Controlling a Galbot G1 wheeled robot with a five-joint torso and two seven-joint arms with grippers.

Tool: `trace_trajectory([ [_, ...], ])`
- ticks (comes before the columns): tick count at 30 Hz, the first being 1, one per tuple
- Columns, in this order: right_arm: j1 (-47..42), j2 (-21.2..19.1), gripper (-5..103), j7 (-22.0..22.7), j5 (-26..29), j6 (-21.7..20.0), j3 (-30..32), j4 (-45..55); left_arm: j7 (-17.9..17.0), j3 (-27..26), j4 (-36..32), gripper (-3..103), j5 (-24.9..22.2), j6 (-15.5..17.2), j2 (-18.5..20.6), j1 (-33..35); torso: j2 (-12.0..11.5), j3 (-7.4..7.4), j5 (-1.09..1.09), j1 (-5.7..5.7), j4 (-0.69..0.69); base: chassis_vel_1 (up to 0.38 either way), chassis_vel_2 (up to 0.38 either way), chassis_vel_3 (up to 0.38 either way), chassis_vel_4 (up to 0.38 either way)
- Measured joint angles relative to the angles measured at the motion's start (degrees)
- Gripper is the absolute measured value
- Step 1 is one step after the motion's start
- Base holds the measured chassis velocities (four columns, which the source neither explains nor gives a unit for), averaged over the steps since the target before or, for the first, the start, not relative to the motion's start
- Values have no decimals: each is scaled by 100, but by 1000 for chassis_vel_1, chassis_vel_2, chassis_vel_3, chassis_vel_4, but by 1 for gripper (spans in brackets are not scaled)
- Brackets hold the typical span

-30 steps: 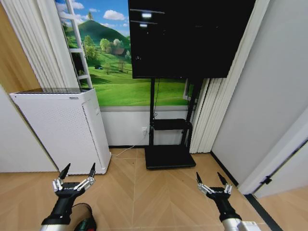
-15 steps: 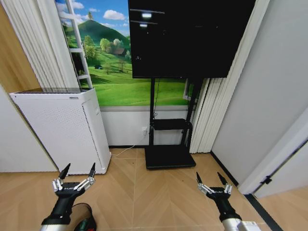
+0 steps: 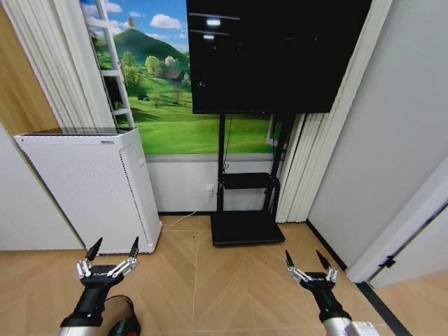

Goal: Pick up the trash bin and place the garbage on the floor into it.

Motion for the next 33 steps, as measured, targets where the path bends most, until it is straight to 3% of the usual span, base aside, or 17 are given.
trace_trajectory([
  [19, 0, -1, 100, 0, 0, 0, 2, 0, 0, 1, 0, 100, 0, 0, 0, 0, -5, -3, 2, -2, 1, -77, -65, 77, 73],
  [33, 0, -1, 100, 0, 0, 0, 0, 0, 0, 0, 0, 100, 0, 0, 0, 0, -6, -4, 1, -2, 0, 48, 46, -55, -44],
])
